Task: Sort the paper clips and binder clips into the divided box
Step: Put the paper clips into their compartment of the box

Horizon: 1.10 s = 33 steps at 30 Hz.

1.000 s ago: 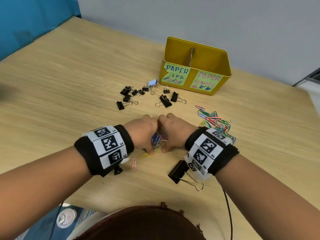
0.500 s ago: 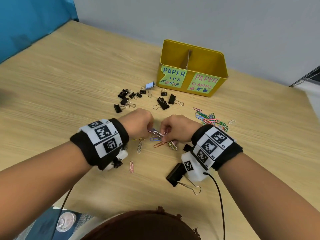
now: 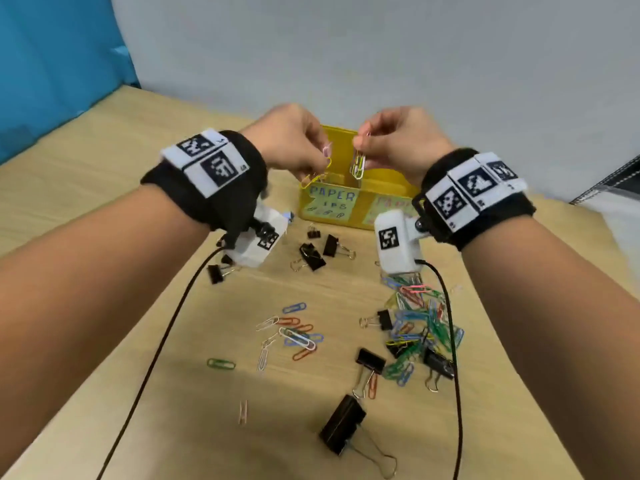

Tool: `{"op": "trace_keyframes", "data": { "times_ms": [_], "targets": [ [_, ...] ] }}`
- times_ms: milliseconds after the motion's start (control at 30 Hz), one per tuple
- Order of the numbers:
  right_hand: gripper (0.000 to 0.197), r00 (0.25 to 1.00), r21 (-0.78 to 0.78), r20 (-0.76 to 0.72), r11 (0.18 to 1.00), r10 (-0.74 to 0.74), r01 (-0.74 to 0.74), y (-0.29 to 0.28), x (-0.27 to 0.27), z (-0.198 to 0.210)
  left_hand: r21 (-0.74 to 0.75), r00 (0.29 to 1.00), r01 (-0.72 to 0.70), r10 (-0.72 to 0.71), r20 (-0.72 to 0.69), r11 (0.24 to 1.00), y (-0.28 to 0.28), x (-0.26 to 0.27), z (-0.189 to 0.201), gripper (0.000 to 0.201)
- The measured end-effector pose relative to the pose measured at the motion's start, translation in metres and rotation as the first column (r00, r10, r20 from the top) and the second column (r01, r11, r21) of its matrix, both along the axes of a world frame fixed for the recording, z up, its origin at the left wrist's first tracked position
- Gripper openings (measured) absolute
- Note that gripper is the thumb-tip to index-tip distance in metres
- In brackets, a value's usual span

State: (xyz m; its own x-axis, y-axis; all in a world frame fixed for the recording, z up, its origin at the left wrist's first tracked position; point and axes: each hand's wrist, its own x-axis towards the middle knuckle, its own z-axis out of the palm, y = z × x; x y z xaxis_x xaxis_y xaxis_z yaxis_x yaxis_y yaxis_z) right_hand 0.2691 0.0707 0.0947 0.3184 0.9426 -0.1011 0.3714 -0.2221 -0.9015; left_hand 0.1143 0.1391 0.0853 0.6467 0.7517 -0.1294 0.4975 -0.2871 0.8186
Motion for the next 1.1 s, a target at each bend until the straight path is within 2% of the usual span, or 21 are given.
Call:
{"op": "trace_keyframes", "data": {
  "times_ms": [67, 133, 233, 300, 400, 433, 500, 600, 667, 733, 767, 800, 833, 867, 933, 967, 1000, 1033, 1100],
  "targets": [
    [0.028, 0.992, 0.032, 0.102, 0.997, -0.079, 0.076, 0.023, 0.005, 0.001, 0.084, 0.999, -0.048, 0.048, 0.007, 0.995, 0.012, 0.019, 0.007, 0.019],
    [0.029, 0.983, 0.020, 0.146, 0.993, -0.116, 0.114, 0.040, 0.008, -0.003, 0.202, 0.996, -0.080, 0.084, -0.014, 0.976, 0.017, 0.034, 0.007, 0.011],
    [0.020, 0.989, -0.090, 0.143, 0.994, -0.049, 0.062, 0.051, 0.008, -0.014, 0.344, 0.987, -0.050, 0.100, -0.127, 0.938, 0.018, 0.046, -0.002, 0.017],
    [0.011, 0.973, -0.121, 0.230, 0.992, -0.012, 0.040, 0.052, 0.012, -0.018, 0.377, 0.979, -0.035, 0.107, -0.171, 0.925, 0.018, 0.046, -0.009, 0.025],
    [0.011, 0.923, -0.115, 0.380, 0.987, -0.064, 0.116, 0.048, 0.026, -0.018, 0.430, 0.968, -0.015, 0.122, -0.220, 0.903, 0.017, 0.040, -0.020, 0.046],
    [0.011, 0.889, -0.159, 0.456, 0.979, -0.042, 0.128, 0.048, 0.032, -0.019, 0.441, 0.962, -0.008, 0.128, -0.242, 0.897, 0.016, 0.036, -0.022, 0.050],
    [0.018, 0.802, -0.383, 0.579, 0.918, 0.149, 0.105, 0.047, 0.041, -0.021, 0.416, 0.946, 0.016, 0.121, -0.300, 0.909, 0.015, 0.028, -0.027, 0.055],
    [0.038, 0.643, -0.686, 0.557, 0.727, 0.525, 0.001, 0.046, 0.040, -0.030, 0.328, 0.902, 0.090, 0.063, -0.428, 0.940, 0.014, 0.018, -0.032, 0.062],
    [0.039, 0.519, -0.762, 0.562, 0.647, 0.644, 0.022, 0.050, 0.035, -0.040, 0.324, 0.883, 0.117, 0.051, -0.467, 0.939, 0.002, 0.009, -0.031, 0.067],
    [0.036, 0.388, -0.786, 0.583, 0.617, 0.714, 0.045, 0.071, 0.051, -0.067, 0.454, 0.922, 0.090, 0.098, -0.375, 0.886, -0.022, -0.005, -0.033, 0.064],
    [0.036, 0.351, -0.799, 0.581, 0.596, 0.734, 0.074, 0.101, 0.081, -0.102, 0.501, 0.955, 0.074, 0.083, -0.285, 0.862, -0.036, -0.013, -0.037, 0.058],
    [0.037, 0.340, -0.830, 0.546, 0.549, 0.766, 0.096, 0.123, 0.110, -0.133, 0.485, 0.972, 0.112, 0.006, -0.236, 0.868, -0.050, -0.022, -0.041, 0.050],
    [0.037, 0.333, -0.830, 0.548, 0.549, 0.768, 0.101, 0.135, 0.122, -0.146, 0.401, 0.962, 0.206, -0.110, -0.249, 0.893, -0.063, -0.033, -0.045, 0.044],
    [0.036, 0.330, -0.803, 0.587, 0.585, 0.739, 0.119, 0.133, 0.118, -0.142, 0.262, 0.914, 0.335, -0.244, -0.323, 0.905, -0.074, -0.043, -0.050, 0.045],
    [0.031, 0.373, -0.733, 0.649, 0.676, 0.663, 0.072, 0.091, 0.064, -0.094, -0.067, 0.719, 0.524, -0.483, -0.499, 0.849, -0.090, -0.059, -0.064, 0.060],
    [0.033, 0.398, -0.714, 0.663, 0.695, 0.634, 0.082, 0.084, 0.054, -0.087, -0.145, 0.627, 0.575, -0.547, -0.555, 0.805, -0.096, -0.064, -0.070, 0.067],
    [0.035, 0.408, -0.690, 0.686, 0.717, 0.602, 0.102, 0.083, 0.052, -0.087, -0.150, 0.578, 0.606, -0.563, -0.591, 0.781, -0.102, -0.067, -0.077, 0.069],
    [0.036, 0.425, -0.678, 0.697, 0.723, 0.577, 0.131, 0.081, 0.047, -0.082, -0.115, 0.573, 0.619, -0.547, -0.611, 0.777, -0.107, -0.066, -0.083, 0.067],
    [0.036, 0.449, -0.643, 0.727, 0.745, 0.519, 0.179, 0.088, 0.051, -0.094, -0.029, 0.622, 0.607, -0.498, -0.605, 0.794, -0.111, -0.062, -0.092, 0.053]
  ]
}}
